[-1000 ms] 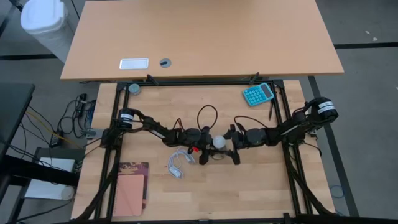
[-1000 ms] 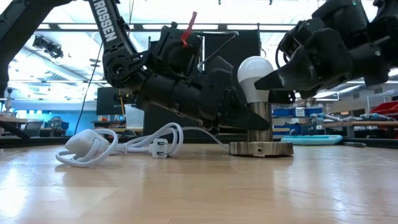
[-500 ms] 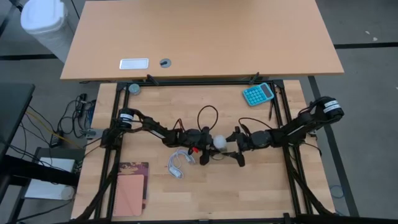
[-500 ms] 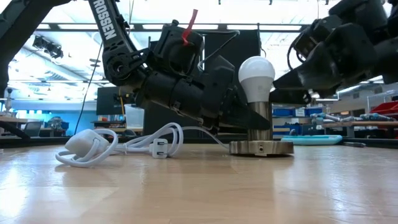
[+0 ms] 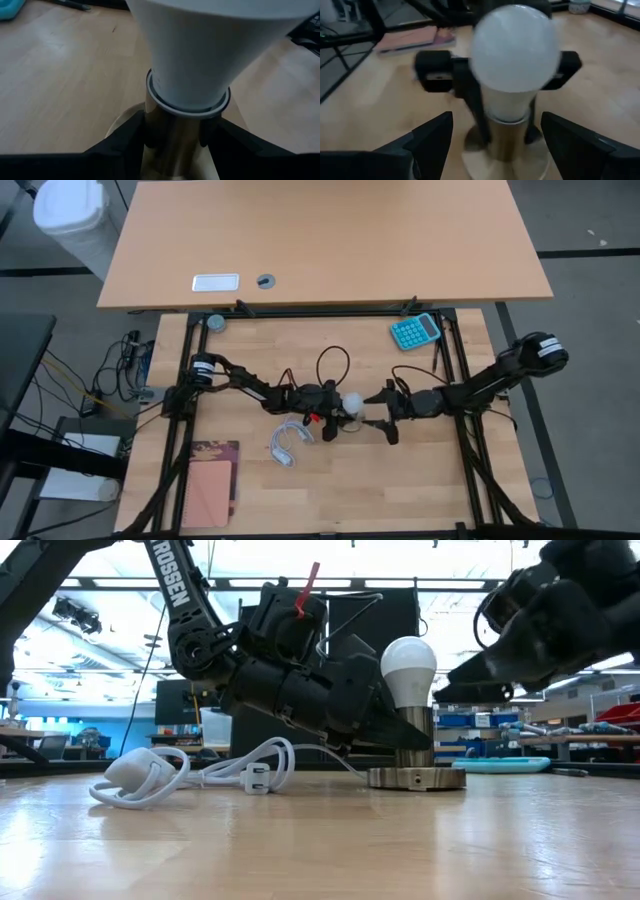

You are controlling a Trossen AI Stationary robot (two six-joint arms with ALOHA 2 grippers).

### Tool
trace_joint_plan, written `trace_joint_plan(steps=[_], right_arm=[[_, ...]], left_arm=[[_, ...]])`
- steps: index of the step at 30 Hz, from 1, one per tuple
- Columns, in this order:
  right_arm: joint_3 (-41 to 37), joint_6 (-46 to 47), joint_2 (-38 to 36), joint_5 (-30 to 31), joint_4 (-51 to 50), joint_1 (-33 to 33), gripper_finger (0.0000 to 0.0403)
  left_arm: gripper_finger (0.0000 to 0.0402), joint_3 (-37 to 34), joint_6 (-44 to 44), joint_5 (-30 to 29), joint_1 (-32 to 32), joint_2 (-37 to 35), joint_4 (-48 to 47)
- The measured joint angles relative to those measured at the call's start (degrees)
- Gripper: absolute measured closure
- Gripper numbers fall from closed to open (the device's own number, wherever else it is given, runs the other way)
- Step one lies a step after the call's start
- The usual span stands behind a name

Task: Screw lightbulb
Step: Insert the lightbulb into the lamp socket

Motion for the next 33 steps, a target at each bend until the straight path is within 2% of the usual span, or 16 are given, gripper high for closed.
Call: trace_joint_plan(steps=[5, 14, 21, 29, 33], right_arm=[[0.30, -1.42, 4.38, -2.63, 8.00, -1.63, 0.0098], [3.94, -1.74, 11.36, -1.48, 8.01, -2.06, 0.0098], [4.08, -3.73, 12.61, 0.08, 9.46, -4.73, 0.0098], [4.07, -3.53, 12.64, -15.35, 11.43, -11.45, 0.0098], [4.07, -3.23, 12.64, -20.57, 11.77, -12.45, 0.0098]], left_arm=[[0.0211, -0.02, 0.00, 0.27, -0.04, 0.02, 0.39], [0.0211, -0.02, 0.05, 0.47, -0.09, 0.06, 0.70], [0.0211, -0.02, -0.04, 0.67, -0.09, 0.06, 0.69], [0.0211, -0.02, 0.14, 0.78, -0.10, 0.08, 1.39], [0.0211, -0.02, 0.48, 0.81, -0.11, 0.08, 1.39]])
